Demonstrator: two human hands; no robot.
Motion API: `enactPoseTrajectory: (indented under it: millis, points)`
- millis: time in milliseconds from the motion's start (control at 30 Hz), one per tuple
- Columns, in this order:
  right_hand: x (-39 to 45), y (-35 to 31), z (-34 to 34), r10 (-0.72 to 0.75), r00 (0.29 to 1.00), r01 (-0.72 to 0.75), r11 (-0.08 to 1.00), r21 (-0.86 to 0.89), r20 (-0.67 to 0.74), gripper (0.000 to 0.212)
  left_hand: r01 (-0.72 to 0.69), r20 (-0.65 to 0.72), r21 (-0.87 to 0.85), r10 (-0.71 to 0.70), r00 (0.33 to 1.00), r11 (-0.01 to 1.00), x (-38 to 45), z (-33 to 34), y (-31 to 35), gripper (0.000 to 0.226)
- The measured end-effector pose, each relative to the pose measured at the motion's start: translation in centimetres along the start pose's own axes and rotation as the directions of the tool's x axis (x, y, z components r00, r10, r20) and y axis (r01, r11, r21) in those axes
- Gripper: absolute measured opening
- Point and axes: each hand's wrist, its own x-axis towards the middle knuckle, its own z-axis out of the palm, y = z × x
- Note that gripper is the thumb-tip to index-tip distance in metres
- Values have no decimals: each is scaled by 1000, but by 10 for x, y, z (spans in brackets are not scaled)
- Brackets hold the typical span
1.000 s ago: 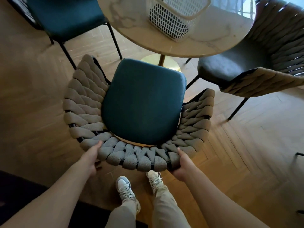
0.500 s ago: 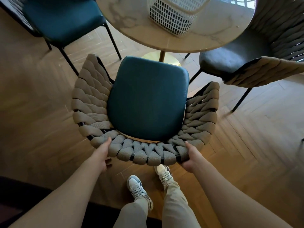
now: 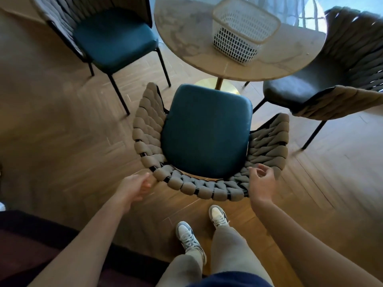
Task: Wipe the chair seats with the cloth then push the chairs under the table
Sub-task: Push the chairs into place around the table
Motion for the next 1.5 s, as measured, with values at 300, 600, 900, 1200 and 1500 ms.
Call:
enactPoseTrajectory:
  millis: [300,600,900,1200,1500]
  points:
    - [-44,-49,93,-15,877,48,997,-57,481,13,-60,-52,-248,48,997,967,-16,-48,2,30]
    - [-47,-114,249,88,723,-96,995,-27,685,17,-61,-162,-327,8,987,943,40,-148,54,27]
    - [-66,-198,393,197,600,-150,980,-132,775,21,-85,-272,-395,-28,962,915,98,-250,123,21]
    - [-91,-260,540,136,696,43,972,-229,705,20,-132,-268,-395,24,963,909,186,-385,153,20]
    - [-114,-329,654,79,770,110,961,-253,634,15,-125,-280,-361,21,960,924,263,-519,197,21]
